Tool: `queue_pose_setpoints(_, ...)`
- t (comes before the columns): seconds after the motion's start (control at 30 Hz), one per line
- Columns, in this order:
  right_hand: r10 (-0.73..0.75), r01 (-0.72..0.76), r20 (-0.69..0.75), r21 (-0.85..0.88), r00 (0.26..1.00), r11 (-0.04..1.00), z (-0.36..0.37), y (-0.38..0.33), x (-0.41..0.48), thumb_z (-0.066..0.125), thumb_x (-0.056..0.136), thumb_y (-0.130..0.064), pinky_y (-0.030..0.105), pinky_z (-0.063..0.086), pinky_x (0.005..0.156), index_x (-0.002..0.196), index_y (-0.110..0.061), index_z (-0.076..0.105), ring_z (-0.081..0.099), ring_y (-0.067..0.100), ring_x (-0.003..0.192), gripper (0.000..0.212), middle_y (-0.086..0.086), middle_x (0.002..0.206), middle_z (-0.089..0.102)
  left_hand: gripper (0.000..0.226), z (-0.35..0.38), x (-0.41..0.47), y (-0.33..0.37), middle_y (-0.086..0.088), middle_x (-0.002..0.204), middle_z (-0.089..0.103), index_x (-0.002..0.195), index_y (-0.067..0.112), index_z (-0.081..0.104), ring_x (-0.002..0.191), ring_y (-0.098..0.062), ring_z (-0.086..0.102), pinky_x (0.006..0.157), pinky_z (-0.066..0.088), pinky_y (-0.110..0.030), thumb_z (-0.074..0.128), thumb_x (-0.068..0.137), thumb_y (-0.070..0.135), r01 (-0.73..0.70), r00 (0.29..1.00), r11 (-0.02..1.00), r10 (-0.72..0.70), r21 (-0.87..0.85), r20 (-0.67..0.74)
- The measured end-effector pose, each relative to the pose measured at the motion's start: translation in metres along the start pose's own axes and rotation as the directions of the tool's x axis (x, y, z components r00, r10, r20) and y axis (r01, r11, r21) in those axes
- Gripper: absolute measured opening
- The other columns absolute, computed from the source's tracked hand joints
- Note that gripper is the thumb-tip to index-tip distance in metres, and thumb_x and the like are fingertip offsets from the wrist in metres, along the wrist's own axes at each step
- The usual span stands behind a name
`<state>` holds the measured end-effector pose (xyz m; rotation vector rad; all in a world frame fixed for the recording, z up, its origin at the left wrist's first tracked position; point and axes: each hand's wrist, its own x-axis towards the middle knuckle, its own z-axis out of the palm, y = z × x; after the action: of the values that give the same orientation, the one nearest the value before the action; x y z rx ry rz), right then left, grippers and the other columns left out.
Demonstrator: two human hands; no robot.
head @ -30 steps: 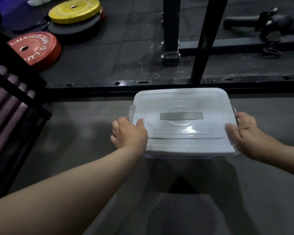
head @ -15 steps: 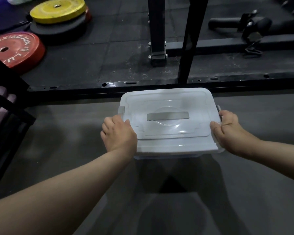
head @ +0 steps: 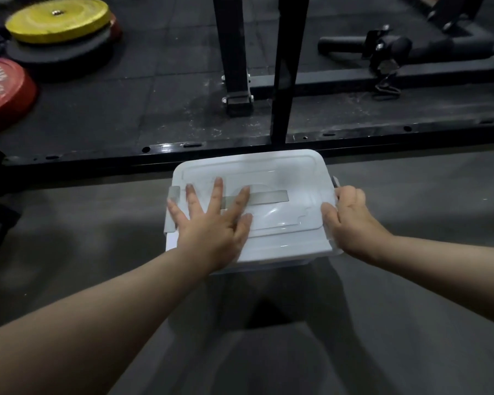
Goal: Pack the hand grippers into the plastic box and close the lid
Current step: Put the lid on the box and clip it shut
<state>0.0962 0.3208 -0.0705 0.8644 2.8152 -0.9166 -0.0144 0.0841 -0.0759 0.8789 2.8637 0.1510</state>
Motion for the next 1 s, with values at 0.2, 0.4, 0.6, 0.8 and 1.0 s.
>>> queue_pose_setpoints(0.2, 0.201, -0.186, -0.011, 0.326, 0.98, 0.927, -0.006, 0.003, 0.024, 0.062, 0.082, -0.051, 0.045, 0.051, 0.093, 0.134, -0.009, 0.04, 0.057, 0.025, 0.108, 0.071, 0.008, 0.131, 0.047, 0.053, -0.003, 0.0, 0.0, -0.002, 0.162, -0.017, 0.135, 0.067, -0.021, 0.141, -0.053, -0.019, 0.1, -0.012, -0.079, 0.007, 0.09, 0.072, -0.021, 1.0, 0.998, 0.02, 0.056, 0.013)
queue_pose_setpoints(0.4, 0.215, -0.194, -0.022, 0.354, 0.976, 0.915, 0.003, -0.003, 0.029, 0.056, 0.093, -0.04, 0.036, 0.05, 0.083, 0.122, -0.007, 0.053, 0.061, 0.026, 0.098, 0.044, 0.008, 0.115, 0.062, 0.052, -0.001, 0.001, 0.002, -0.004, 0.162, -0.017, 0.135, 0.066, -0.021, 0.141, -0.053, -0.019, 0.1, -0.012, -0.079, 0.005, 0.09, 0.07, -0.017, 1.0, 0.997, 0.017, 0.073, 0.008)
queue_pose_setpoints(0.6, 0.177, -0.162, -0.144, 0.109, 0.974, 0.981, 0.008, -0.014, 0.026, 0.047, 0.098, -0.037, 0.033, 0.04, 0.076, 0.117, -0.006, 0.051, 0.058, 0.034, 0.103, 0.037, 0.014, 0.117, 0.061, 0.053, 0.001, 0.001, 0.004, -0.006, 0.163, -0.016, 0.137, 0.064, -0.021, 0.141, -0.054, -0.017, 0.101, -0.01, -0.079, 0.006, 0.092, 0.069, -0.011, 1.0, 0.996, 0.011, 0.089, -0.01)
queue_pose_setpoints(0.8, 0.142, -0.125, -0.188, 0.1, 0.972, 0.987, 0.02, -0.022, 0.017, 0.031, 0.101, -0.035, 0.043, 0.04, 0.09, 0.128, -0.006, 0.041, 0.051, 0.037, 0.114, 0.04, 0.015, 0.132, 0.048, 0.054, 0.004, -0.001, 0.005, -0.008, 0.163, -0.014, 0.139, 0.062, -0.02, 0.142, -0.053, -0.014, 0.101, -0.008, -0.078, 0.008, 0.093, 0.067, -0.005, 0.999, 0.996, 0.01, 0.088, -0.053)
queue_pose_setpoints(1.0, 0.092, -0.09, -0.213, 0.017, 0.973, 0.996, 0.022, -0.025, 0.013, 0.033, 0.099, -0.041, 0.045, 0.042, 0.097, 0.139, -0.003, 0.033, 0.049, 0.037, 0.12, 0.056, 0.017, 0.14, 0.043, 0.053, 0.002, -0.002, 0.005, -0.007, 0.163, -0.012, 0.14, 0.062, -0.016, 0.143, -0.052, -0.014, 0.102, -0.008, -0.078, 0.011, 0.094, 0.066, -0.003, 0.998, 0.998, 0.007, 0.067, -0.058)
